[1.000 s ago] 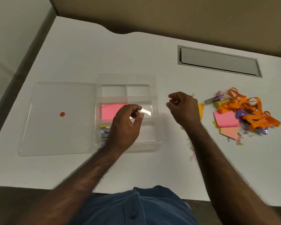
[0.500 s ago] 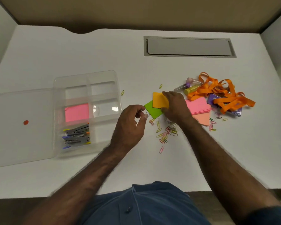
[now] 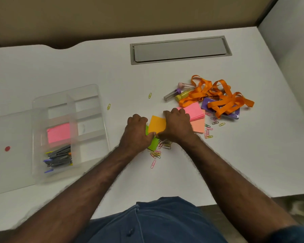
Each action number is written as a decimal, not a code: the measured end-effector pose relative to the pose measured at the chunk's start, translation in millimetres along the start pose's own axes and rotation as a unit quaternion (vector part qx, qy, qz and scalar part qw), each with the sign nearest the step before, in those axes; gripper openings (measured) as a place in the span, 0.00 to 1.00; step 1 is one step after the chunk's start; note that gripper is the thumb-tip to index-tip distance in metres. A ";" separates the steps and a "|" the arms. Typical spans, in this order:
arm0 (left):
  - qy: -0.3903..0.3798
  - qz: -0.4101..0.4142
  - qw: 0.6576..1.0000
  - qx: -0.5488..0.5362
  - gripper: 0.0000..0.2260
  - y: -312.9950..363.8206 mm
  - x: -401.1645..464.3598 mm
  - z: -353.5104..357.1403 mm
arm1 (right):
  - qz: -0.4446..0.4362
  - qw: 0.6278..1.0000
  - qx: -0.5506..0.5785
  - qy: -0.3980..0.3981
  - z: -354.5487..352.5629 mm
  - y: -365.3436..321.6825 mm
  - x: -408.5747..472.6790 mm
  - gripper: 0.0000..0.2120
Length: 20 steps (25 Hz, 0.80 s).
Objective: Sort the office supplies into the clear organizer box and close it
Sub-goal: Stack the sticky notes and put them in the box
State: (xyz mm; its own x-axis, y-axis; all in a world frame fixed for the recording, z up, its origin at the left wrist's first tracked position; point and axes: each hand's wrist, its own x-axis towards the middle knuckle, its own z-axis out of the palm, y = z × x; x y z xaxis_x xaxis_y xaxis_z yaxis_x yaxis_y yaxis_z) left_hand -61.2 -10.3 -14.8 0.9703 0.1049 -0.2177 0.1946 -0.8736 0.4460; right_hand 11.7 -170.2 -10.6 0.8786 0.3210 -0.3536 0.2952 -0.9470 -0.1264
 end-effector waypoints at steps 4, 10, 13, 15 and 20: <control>-0.045 -0.010 0.997 0.067 0.32 5.2 13.0 7.7 | 0.028 0.999 0.042 -0.011 4.6 10.1 -4.5 0.46; -0.090 -0.042 0.994 0.040 0.28 1.5 19.1 14.0 | 0.054 0.998 0.035 -0.006 12.3 13.9 -7.0 0.47; -0.100 -0.051 0.993 0.032 0.28 3.1 19.5 12.2 | 0.066 0.997 0.029 0.006 12.4 14.0 -5.1 0.50; -0.089 -0.045 0.994 0.034 0.28 8.0 17.3 10.5 | 0.067 0.996 0.053 0.008 11.7 16.4 -7.4 0.48; -0.081 -0.031 0.996 0.010 0.24 11.4 14.3 6.0 | 0.078 0.985 0.151 0.011 13.1 26.5 -15.6 0.34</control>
State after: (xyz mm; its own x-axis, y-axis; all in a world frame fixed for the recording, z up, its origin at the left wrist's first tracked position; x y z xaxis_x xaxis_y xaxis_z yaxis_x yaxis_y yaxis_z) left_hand -46.0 -21.6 -18.1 0.9199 0.0828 -0.3833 0.2496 -0.8774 0.4096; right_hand 0.9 -200.2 -20.5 0.9133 0.1689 -0.3705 0.0344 -0.9386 -0.3432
